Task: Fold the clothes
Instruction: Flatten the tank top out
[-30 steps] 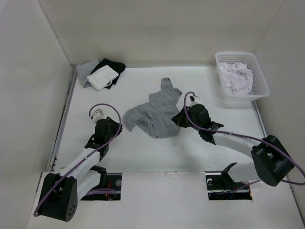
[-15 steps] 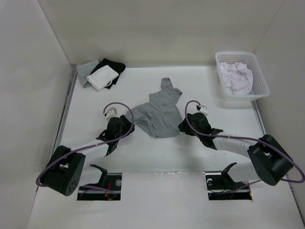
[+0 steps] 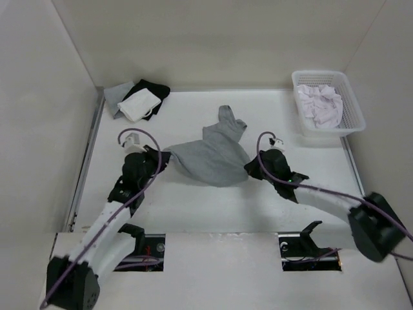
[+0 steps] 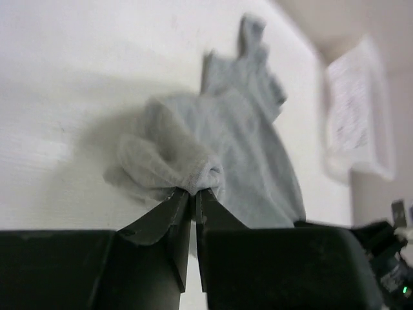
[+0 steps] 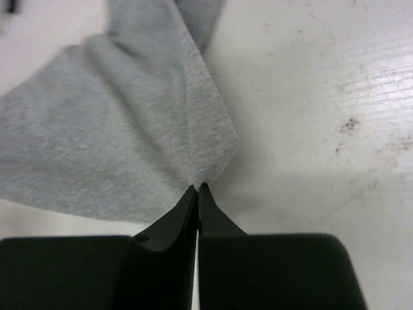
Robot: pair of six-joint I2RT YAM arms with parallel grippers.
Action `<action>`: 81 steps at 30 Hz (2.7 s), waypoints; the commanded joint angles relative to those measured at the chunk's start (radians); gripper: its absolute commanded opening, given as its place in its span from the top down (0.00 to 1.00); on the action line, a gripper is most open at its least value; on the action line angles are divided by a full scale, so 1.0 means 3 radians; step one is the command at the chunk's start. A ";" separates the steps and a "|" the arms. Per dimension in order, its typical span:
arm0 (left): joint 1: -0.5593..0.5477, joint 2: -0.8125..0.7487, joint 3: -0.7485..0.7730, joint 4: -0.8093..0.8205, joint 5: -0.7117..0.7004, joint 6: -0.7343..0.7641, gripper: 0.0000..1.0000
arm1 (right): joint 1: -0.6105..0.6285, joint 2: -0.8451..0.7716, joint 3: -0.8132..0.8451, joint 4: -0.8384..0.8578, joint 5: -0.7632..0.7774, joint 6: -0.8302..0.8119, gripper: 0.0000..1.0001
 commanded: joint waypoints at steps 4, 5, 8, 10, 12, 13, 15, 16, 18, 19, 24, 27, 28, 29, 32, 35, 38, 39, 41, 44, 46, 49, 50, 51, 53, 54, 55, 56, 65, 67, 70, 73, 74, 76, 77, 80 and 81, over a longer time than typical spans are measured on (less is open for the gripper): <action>0.0878 -0.0643 0.0270 -0.1316 0.0216 0.0226 0.67 | 0.0155 -0.1630 0.0024 -0.1740 0.0007 -0.0155 0.74; 0.0915 -0.0612 0.0265 -0.1276 0.0180 0.0190 0.59 | 0.0089 -0.1697 0.0004 -0.1690 0.0033 -0.0170 0.61; 0.0870 -0.0464 0.0265 -0.0950 0.0185 0.0088 0.55 | -0.0208 -0.1510 -0.0042 -0.1328 -0.0038 -0.0272 0.41; 0.0788 -0.0306 0.0265 -0.0836 0.0200 0.0078 0.56 | -0.0265 -0.1168 -0.0047 -0.1017 -0.0110 -0.0283 0.42; 0.0640 -0.0208 0.0229 -0.0861 0.0094 0.0179 0.58 | -0.0265 -0.0815 -0.0078 -0.0730 -0.0085 -0.0262 0.43; 0.0609 -0.0223 0.0188 -0.0907 0.0002 0.0256 0.58 | -0.0265 -0.0667 -0.0093 -0.0627 -0.0069 -0.0257 0.44; 0.0573 -0.0274 0.0122 -0.1030 -0.0259 0.0353 0.58 | -0.0260 -0.0421 -0.0083 -0.0519 -0.0069 -0.0257 0.44; 0.0553 -0.0284 0.0096 -0.1071 -0.0381 0.0379 0.58 | -0.0239 -0.0369 -0.0078 -0.0504 -0.0074 -0.0257 0.45; 0.0481 -0.0254 0.0025 -0.1173 -0.0678 0.0415 0.58 | -0.0163 -0.0282 -0.0068 -0.0483 -0.0069 -0.0252 0.47; 0.0425 -0.0193 -0.0011 -0.1219 -0.0785 0.0420 0.58 | -0.0127 -0.0261 -0.0078 -0.0483 -0.0044 -0.0252 0.48; 0.0180 0.0160 -0.0057 -0.1271 -0.0965 0.0374 0.52 | -0.0106 -0.0118 -0.0099 -0.0534 0.0095 -0.0247 0.47; 0.0072 0.0430 0.0004 -0.1199 -0.0996 0.0390 0.45 | -0.0081 0.0060 -0.0022 -0.0458 0.0023 -0.0257 0.45; 0.0047 0.0558 0.0024 -0.1128 -0.1001 0.0395 0.43 | -0.0076 0.0137 0.0013 -0.0427 -0.0007 -0.0262 0.45; 0.0031 0.0706 0.0050 -0.1026 -0.0971 0.0415 0.43 | -0.0076 0.0203 0.0049 -0.0391 -0.0028 -0.0262 0.46; -0.0167 0.0912 0.0147 -0.0567 -0.0665 0.0400 0.72 | -0.0076 0.0428 0.0147 -0.0258 -0.0135 -0.0257 0.73; -0.0454 0.1049 0.0417 -0.0299 -0.0516 0.0277 0.91 | -0.0137 0.0547 0.0157 -0.0131 -0.0355 -0.0247 0.82; -0.0867 0.1289 0.1039 -0.0456 -0.0444 0.0063 0.96 | -0.0193 0.0501 0.0060 0.0038 -0.0448 -0.0176 0.60; -0.0945 0.1316 0.1189 -0.0625 -0.0429 0.0007 0.96 | -0.0193 0.0496 0.0055 0.0049 -0.0442 -0.0175 0.56; -0.1058 0.1296 0.1353 -0.0941 -0.0474 -0.0035 0.96 | -0.0193 0.0516 0.0039 0.0095 -0.0432 -0.0175 0.57; -0.1130 0.0934 0.1435 -0.1707 -0.0653 -0.0233 0.96 | -0.0178 0.0699 0.0106 0.0151 -0.0483 -0.0191 0.78; -0.1155 0.0674 0.1507 -0.2162 -0.0796 -0.0351 0.96 | -0.0178 0.0822 0.0147 0.0176 -0.0539 -0.0201 0.89; -0.1277 0.0366 0.1691 -0.2915 -0.1082 -0.0622 0.91 | -0.0178 0.0782 0.0106 0.0238 -0.0535 -0.0181 0.98; -0.1293 0.0355 0.1742 -0.3023 -0.1124 -0.0628 0.87 | -0.0178 0.0767 0.0086 0.0263 -0.0524 -0.0165 0.99; -0.1263 0.0370 0.1834 -0.3207 -0.1225 -0.0598 0.79 | -0.0178 0.0746 0.0070 0.0284 -0.0524 -0.0160 0.99; -0.1126 0.0461 0.1845 -0.3204 -0.1338 -0.0501 0.66 | -0.0178 0.0726 0.0055 0.0309 -0.0519 -0.0155 0.99; -0.1039 0.0528 0.1835 -0.3138 -0.1344 -0.0429 0.61 | -0.0178 0.0711 0.0040 0.0320 -0.0519 -0.0150 1.00; -0.0926 0.0630 0.1809 -0.3010 -0.1313 -0.0312 0.56 | -0.0178 0.0695 0.0029 0.0320 -0.0509 -0.0150 1.00; -0.0819 0.0727 0.1779 -0.2852 -0.1247 -0.0205 0.55 | -0.0178 0.0670 0.0019 0.0320 -0.0499 -0.0150 1.00; -0.0389 0.1229 0.1462 -0.2084 -0.1185 0.0507 0.50 | -0.0193 0.0435 -0.0037 0.0289 -0.0274 -0.0135 1.00; -0.0419 0.1270 0.1319 -0.2063 -0.1170 0.0517 0.50 | -0.0234 0.0312 -0.0088 0.0284 -0.0192 -0.0134 1.00; -0.0557 0.1341 0.1114 -0.1931 -0.1078 0.0466 0.50 | -0.0346 0.0194 -0.0145 0.0279 -0.0146 -0.0129 1.00; -0.0573 0.1662 0.0960 -0.1518 -0.0818 0.0410 0.57 | -0.0403 0.0189 -0.0160 0.0279 -0.0243 -0.0109 1.00; -0.0562 0.1821 0.0965 -0.1359 -0.0736 0.0410 0.58 | -0.0393 0.0174 -0.0160 0.0269 -0.0243 -0.0104 1.00; -0.0567 0.2051 0.1031 -0.1154 -0.0700 0.0425 0.65 | -0.0393 0.0128 -0.0165 0.0238 -0.0217 -0.0104 1.00; -0.0577 0.2204 0.1118 -0.1037 -0.0679 0.0441 0.71 | -0.0393 0.0107 -0.0165 0.0228 -0.0212 -0.0114 1.00; -0.0603 0.2527 0.1404 -0.0781 -0.0710 0.0436 0.85 | -0.0393 0.0015 -0.0191 0.0166 -0.0166 -0.0099 1.00; -0.0603 0.2654 0.1532 -0.0618 -0.0740 0.0436 0.88 | -0.0423 -0.0005 -0.0196 0.0166 -0.0151 -0.0099 1.00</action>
